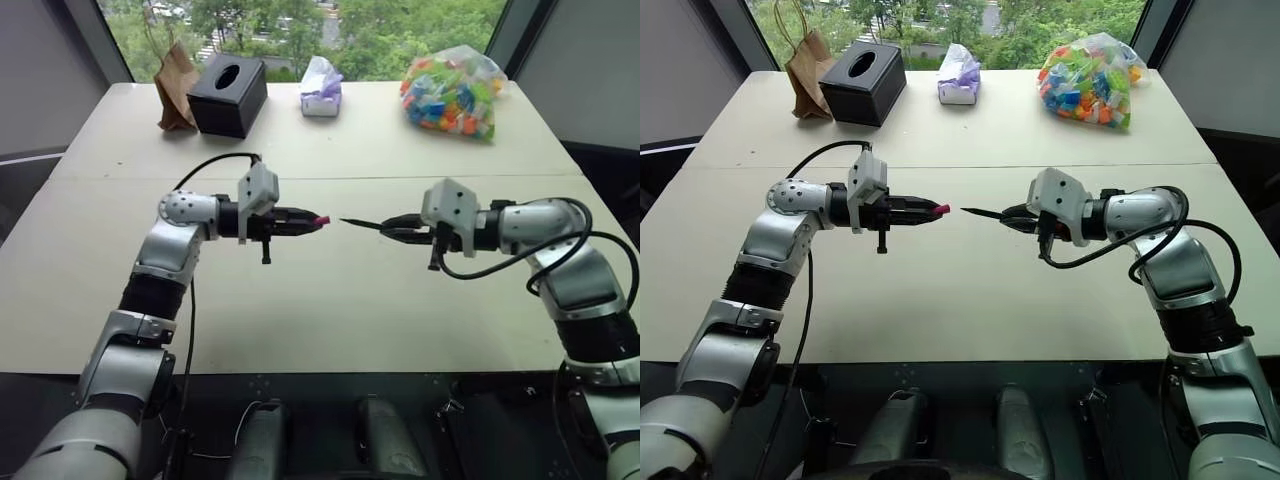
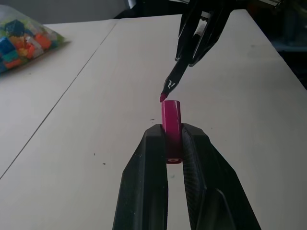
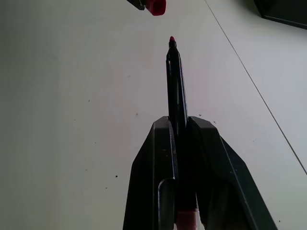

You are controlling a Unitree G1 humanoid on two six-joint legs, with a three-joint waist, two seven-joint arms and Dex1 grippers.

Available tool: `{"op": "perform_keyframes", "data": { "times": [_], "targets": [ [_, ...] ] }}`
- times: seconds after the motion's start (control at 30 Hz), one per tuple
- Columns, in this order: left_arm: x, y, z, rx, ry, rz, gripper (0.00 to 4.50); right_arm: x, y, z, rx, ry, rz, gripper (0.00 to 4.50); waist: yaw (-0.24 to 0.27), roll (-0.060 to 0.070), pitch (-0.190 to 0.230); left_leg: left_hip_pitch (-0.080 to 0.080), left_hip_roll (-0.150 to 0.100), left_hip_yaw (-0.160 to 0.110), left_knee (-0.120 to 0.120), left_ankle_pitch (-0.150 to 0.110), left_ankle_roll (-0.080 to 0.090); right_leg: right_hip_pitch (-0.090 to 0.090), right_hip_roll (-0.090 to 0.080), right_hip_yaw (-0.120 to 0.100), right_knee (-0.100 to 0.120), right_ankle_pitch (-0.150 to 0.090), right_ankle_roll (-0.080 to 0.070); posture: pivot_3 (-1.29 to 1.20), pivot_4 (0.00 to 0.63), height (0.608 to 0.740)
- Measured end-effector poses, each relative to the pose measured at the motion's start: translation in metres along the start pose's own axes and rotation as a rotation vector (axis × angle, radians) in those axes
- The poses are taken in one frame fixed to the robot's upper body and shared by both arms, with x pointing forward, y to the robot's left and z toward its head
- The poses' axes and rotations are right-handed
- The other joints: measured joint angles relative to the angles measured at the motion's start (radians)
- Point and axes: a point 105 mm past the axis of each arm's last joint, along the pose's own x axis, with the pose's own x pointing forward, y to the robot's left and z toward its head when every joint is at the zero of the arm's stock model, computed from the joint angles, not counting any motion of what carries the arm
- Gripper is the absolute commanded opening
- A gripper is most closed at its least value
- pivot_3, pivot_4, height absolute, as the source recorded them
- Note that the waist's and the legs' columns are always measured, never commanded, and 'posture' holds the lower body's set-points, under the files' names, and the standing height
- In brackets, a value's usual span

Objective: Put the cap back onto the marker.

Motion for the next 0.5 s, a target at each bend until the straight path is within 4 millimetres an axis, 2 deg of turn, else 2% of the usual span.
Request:
{"op": "perform_keyframes", "data": {
  "times": [0.5],
  "targets": [
    [0.0007,-0.0015,-0.0023,-0.004,0.005,-0.004,0.05,0.0010,0.0052,0.0064,0.033,-0.016,0.027,0.03,0.001,0.000,0.000,0.000,0.000,0.000,0.000,0.000,0.000,0.000,0.000,0.000,0.000,0.000,0.000,0.00,0.150,0.740]
  ]
}}
